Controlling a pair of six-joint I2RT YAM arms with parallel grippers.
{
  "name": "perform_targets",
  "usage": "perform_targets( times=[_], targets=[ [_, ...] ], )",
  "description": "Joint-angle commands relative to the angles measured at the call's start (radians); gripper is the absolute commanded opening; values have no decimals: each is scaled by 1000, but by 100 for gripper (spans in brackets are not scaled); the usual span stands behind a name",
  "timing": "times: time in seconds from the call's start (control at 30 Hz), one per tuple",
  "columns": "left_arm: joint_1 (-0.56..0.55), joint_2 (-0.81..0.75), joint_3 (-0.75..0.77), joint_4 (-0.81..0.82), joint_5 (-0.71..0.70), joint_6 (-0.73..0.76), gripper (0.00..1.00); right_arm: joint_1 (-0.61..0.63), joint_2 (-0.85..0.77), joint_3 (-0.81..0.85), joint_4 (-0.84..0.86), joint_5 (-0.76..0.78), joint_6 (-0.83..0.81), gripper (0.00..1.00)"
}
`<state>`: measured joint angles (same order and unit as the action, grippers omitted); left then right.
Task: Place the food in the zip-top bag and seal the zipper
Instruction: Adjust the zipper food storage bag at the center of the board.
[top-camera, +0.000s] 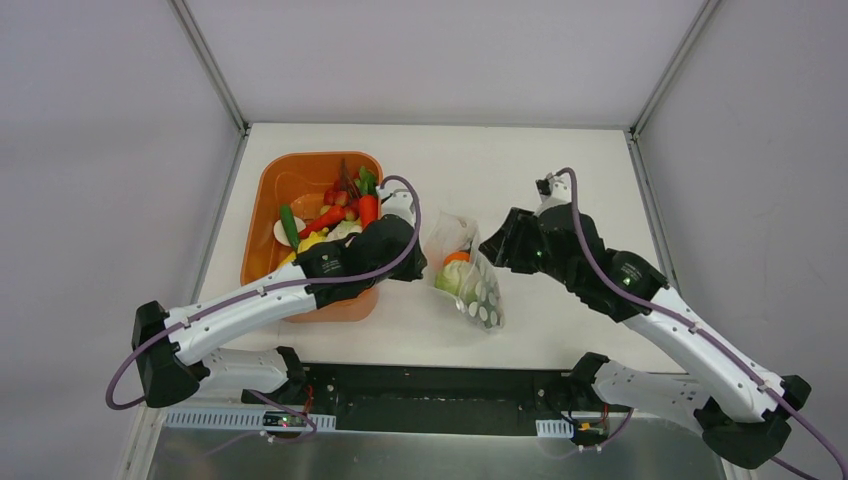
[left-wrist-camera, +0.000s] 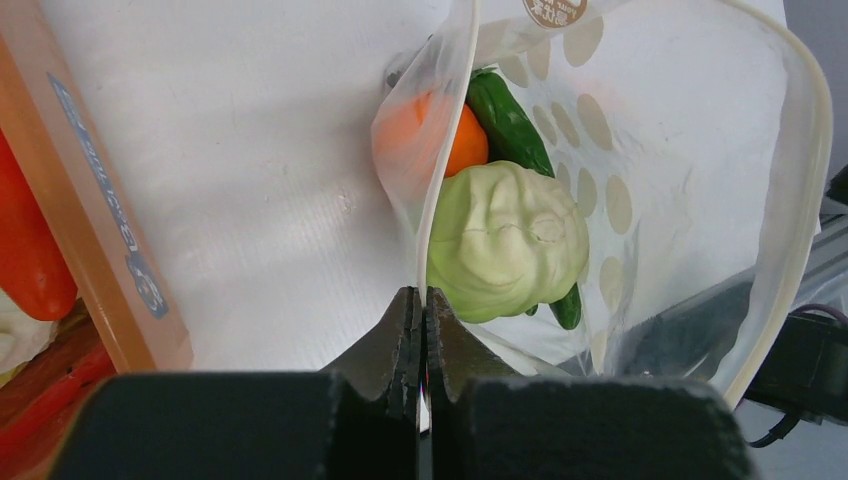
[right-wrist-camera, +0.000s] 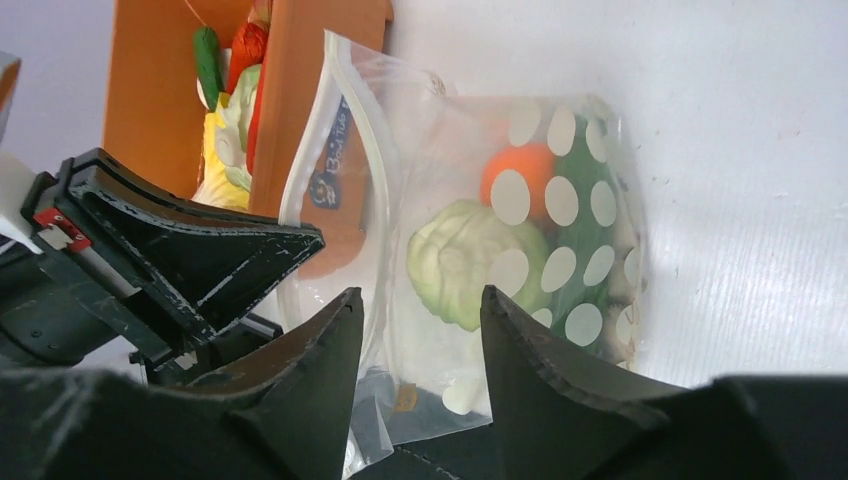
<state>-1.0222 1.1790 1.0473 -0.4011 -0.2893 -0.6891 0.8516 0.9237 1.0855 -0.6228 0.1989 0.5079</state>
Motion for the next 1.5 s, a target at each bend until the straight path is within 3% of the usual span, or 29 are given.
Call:
perform_targets(
  times=[0.0, 0.37, 0.53, 0.77, 0.83, 1.0, 1.23, 1.47],
  targets=[
    [-8, -33, 60, 33, -39, 38, 0, 4, 30, 80, 14, 58, -62, 50],
    [-9, -26, 97, 27, -28, 66, 0, 3, 201, 185, -4, 139, -192, 45],
    [-9, -14, 109, 20, -25, 69, 0, 1, 227, 219, 10, 162, -227, 31],
    [-9, 10, 138, 4, -16, 82, 0, -15, 287, 238, 2, 162, -278, 28],
    [-9, 14, 143, 2, -16, 86, 0, -18, 293, 240, 0, 162, -278, 19],
    [-7, 22, 164, -2, -24, 96, 0, -22, 251, 225, 19, 162, -266, 0],
    [2, 83, 299, -24, 39, 148, 0, -23, 85, 207, -18, 181, -215, 0],
    [35, 183, 445, -30, 162, 176, 0, -22, -56, 175, -37, 82, -136, 0]
  ],
)
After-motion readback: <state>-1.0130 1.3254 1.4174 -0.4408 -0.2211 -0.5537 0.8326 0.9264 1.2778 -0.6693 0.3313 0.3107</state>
